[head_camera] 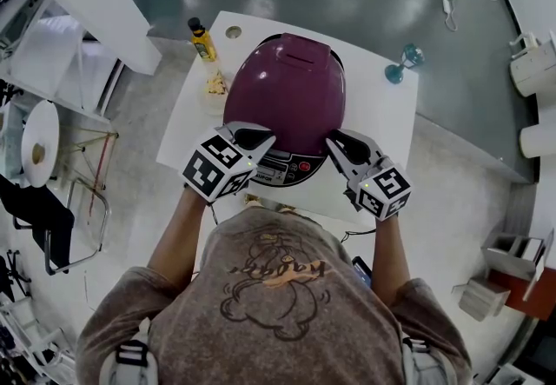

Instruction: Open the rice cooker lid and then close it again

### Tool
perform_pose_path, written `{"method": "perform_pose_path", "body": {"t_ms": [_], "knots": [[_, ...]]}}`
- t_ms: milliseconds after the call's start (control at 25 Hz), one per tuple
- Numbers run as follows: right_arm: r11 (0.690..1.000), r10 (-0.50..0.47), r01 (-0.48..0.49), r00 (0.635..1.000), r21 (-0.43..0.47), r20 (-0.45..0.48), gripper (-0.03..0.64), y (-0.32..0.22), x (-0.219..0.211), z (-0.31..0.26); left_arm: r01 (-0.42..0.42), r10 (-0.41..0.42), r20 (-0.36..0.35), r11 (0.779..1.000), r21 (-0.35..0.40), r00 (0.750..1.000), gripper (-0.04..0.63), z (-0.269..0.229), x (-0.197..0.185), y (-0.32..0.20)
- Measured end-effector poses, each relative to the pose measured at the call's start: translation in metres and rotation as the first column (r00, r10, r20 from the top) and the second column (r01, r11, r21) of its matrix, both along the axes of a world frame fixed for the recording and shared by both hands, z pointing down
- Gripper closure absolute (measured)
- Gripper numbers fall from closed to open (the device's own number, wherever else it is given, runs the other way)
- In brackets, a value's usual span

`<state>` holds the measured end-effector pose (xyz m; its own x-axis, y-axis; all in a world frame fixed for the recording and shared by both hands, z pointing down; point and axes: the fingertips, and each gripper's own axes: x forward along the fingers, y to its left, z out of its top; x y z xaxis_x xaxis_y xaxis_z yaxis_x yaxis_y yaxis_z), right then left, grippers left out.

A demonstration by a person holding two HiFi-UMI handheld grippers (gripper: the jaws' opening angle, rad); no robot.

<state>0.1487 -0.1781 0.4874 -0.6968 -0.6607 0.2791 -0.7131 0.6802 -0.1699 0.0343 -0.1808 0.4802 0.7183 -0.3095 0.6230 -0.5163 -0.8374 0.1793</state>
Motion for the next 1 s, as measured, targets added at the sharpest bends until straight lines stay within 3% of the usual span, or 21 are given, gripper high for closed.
{"method": "perform_pose_path", "body": {"t_ms": [160, 520, 880, 1000], "knots": [[1.0, 0.004, -0.004, 1.0, 0.01, -0.016, 0.554, -0.001, 0.001, 0.0, 0.017, -0.017, -0.004, 1.0, -0.008, 1.0, 0.575, 0.0, 0.0, -0.001], [0.999, 0.008, -0.01, 0.999, 0.038, 0.043, 0.586, -0.006, 0.006, -0.001, 0.058, -0.06, -0.044, 0.997, -0.04, 0.997, 0.575, -0.001, -0.001, -0.005], [1.0, 0.014, -0.014, 0.99, -0.004, 0.143, 0.56, -0.003, 0.005, -0.003, 0.089, -0.093, -0.08, 0.995, -0.047, 0.993, 0.575, -0.004, -0.004, -0.002], [0.998, 0.066, -0.066, 0.986, -0.006, 0.154, 0.549, -0.003, 0.01, -0.007, 0.106, -0.108, -0.088, 0.994, -0.028, 0.99, 0.575, -0.009, -0.006, -0.003]]}}
